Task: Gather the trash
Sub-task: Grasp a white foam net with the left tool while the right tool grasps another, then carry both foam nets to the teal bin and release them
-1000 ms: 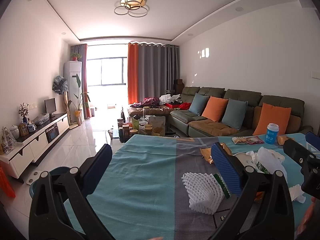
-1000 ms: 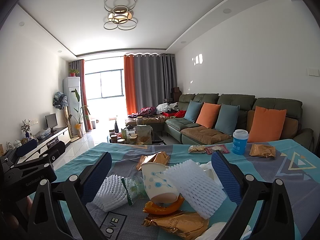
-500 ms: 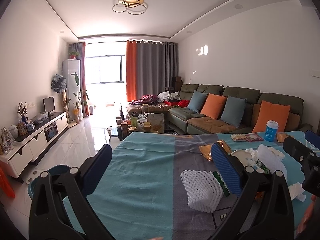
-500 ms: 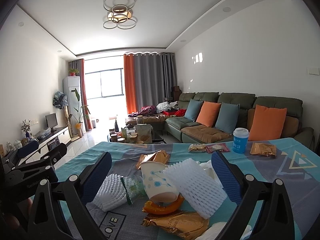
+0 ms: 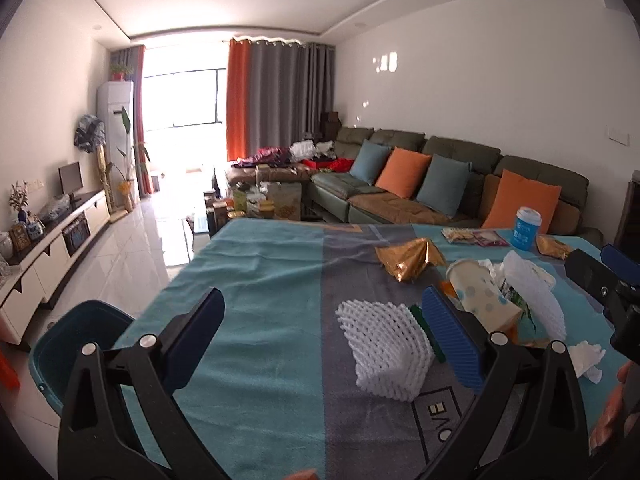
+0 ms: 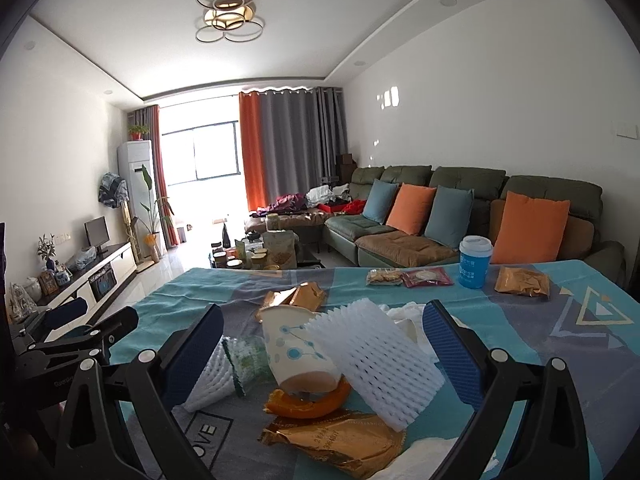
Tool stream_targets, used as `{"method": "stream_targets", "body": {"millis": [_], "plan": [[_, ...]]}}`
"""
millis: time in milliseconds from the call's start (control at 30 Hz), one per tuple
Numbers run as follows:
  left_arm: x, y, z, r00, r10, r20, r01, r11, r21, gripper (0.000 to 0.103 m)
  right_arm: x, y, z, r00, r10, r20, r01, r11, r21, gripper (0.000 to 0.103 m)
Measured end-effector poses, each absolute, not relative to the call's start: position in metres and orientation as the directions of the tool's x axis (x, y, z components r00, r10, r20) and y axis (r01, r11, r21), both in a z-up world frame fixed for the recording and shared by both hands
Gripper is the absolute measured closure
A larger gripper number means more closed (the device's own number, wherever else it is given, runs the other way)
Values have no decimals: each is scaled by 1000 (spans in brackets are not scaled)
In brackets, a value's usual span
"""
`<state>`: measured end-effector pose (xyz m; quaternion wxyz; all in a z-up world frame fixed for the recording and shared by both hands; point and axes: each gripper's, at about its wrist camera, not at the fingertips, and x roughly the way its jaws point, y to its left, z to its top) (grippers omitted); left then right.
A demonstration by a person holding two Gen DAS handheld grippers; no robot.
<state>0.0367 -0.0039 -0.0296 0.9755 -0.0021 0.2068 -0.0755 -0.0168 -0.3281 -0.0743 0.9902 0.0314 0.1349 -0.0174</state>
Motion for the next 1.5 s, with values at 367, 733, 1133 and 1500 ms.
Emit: {"method": "stream_targets", "body": {"millis": [367,733,1133,1500], "plan": [[83,-27,-80,716,-323,-619,308,942,-135,26,11,-362,-98,885,-19,-465,82,990,115,9],[96,-37,-94,617,-421,-665,370,901,-226,73,28,-365,-112,828,33,-559,39,992,117,57],[84,-25,-75,648,-443,-620,386,892,-234,91,22,-365,-92,868,75,-490,-4,989,145,93],[68,1,-49,699,-432,-570,373,900,-225,92,14,-345,-62,891,175,-419,-110,978,175,93]]}}
